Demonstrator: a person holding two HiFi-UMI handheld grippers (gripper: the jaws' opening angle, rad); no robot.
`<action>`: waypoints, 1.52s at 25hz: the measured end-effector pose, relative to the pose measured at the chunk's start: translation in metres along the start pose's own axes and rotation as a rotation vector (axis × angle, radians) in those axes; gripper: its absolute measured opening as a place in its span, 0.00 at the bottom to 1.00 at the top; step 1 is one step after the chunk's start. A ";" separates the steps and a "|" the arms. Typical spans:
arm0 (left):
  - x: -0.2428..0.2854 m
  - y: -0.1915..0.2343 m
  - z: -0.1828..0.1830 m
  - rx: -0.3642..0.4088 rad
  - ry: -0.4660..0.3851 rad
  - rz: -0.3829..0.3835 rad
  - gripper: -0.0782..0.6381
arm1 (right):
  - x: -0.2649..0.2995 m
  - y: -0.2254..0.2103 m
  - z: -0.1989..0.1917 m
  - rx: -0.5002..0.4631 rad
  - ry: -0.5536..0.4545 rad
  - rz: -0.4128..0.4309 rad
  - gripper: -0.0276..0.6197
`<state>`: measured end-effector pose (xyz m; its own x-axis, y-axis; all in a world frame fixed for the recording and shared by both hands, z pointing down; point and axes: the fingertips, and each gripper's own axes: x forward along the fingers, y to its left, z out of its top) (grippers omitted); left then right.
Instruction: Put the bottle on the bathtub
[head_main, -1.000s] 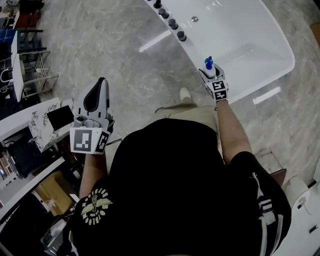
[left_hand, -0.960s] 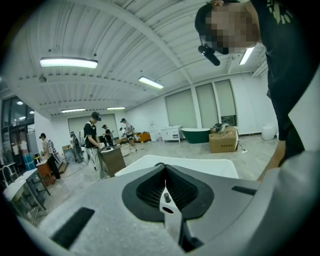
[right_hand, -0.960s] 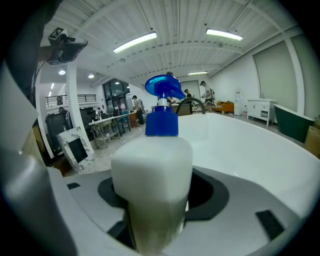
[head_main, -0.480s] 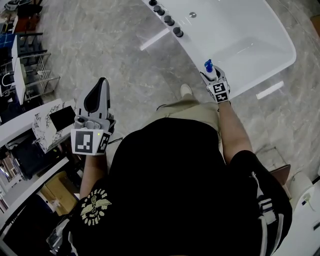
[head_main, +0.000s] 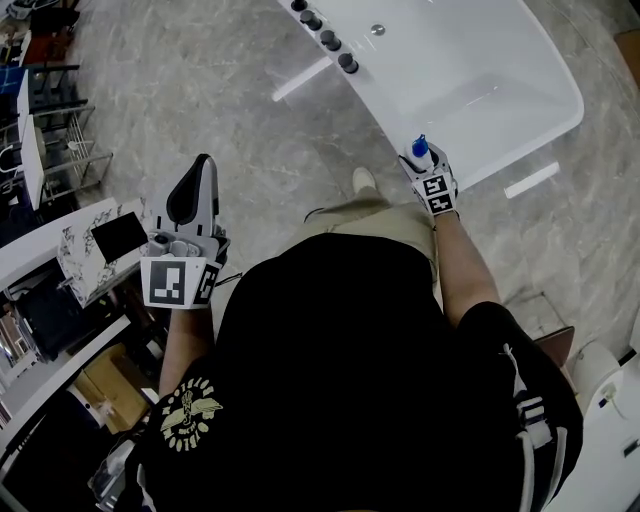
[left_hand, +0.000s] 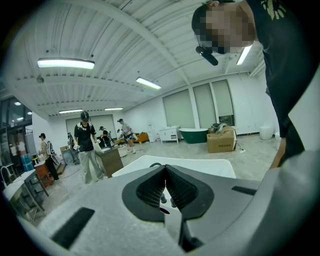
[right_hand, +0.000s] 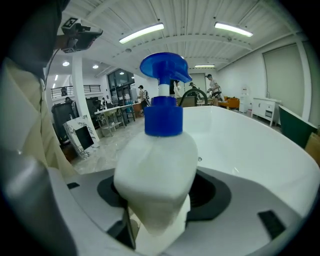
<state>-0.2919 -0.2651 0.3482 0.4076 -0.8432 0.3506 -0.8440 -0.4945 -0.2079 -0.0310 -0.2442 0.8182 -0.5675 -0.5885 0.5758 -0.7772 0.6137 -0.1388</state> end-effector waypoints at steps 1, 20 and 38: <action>0.000 -0.001 0.001 0.001 -0.002 -0.001 0.12 | -0.002 0.001 -0.001 -0.002 0.002 0.004 0.46; 0.000 -0.029 0.005 0.002 -0.016 -0.018 0.12 | -0.029 0.005 -0.014 -0.171 0.079 0.007 0.46; -0.010 -0.111 0.038 -0.205 -0.199 0.032 0.12 | -0.184 -0.027 0.046 -0.122 -0.100 0.027 0.46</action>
<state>-0.1888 -0.2095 0.3331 0.4233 -0.8924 0.1562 -0.9020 -0.4314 -0.0199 0.0818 -0.1766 0.6785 -0.6168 -0.6166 0.4892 -0.7261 0.6857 -0.0512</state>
